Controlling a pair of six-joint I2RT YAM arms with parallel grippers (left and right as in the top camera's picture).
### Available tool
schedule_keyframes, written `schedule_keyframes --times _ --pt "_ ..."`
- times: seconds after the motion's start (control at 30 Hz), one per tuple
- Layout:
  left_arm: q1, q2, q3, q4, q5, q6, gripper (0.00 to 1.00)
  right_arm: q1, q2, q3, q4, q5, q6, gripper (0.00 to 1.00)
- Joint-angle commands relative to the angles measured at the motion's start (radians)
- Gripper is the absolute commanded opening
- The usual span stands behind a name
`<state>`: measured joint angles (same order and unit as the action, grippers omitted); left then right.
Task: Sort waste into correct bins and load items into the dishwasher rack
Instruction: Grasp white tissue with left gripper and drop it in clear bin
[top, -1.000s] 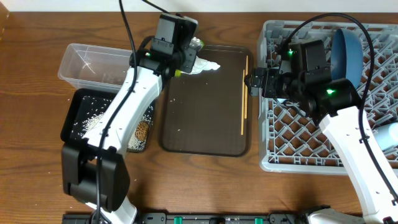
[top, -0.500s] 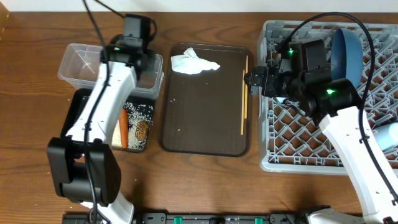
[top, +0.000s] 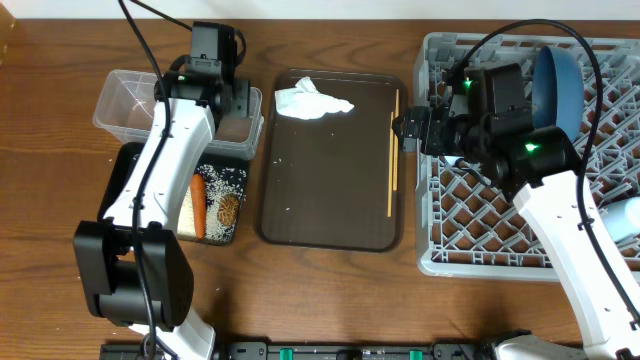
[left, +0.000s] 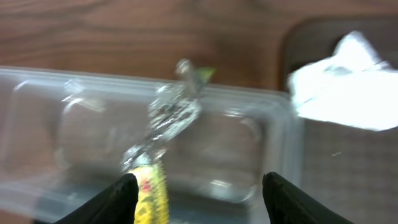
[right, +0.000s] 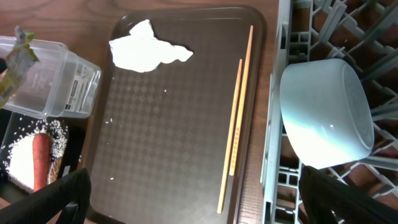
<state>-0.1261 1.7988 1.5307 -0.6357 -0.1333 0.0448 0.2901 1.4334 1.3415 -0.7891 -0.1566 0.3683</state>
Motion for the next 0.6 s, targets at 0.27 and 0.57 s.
schedule_keyframes --times 0.27,0.57 --pt "-0.002 0.013 -0.004 0.141 0.088 -0.046 0.1 -0.003 0.009 0.005 0.008 0.01 0.013 0.99" --pt "0.069 0.162 -0.008 0.11 -0.031 -0.048 0.06 -0.003 0.009 0.005 0.008 0.01 0.013 0.99"
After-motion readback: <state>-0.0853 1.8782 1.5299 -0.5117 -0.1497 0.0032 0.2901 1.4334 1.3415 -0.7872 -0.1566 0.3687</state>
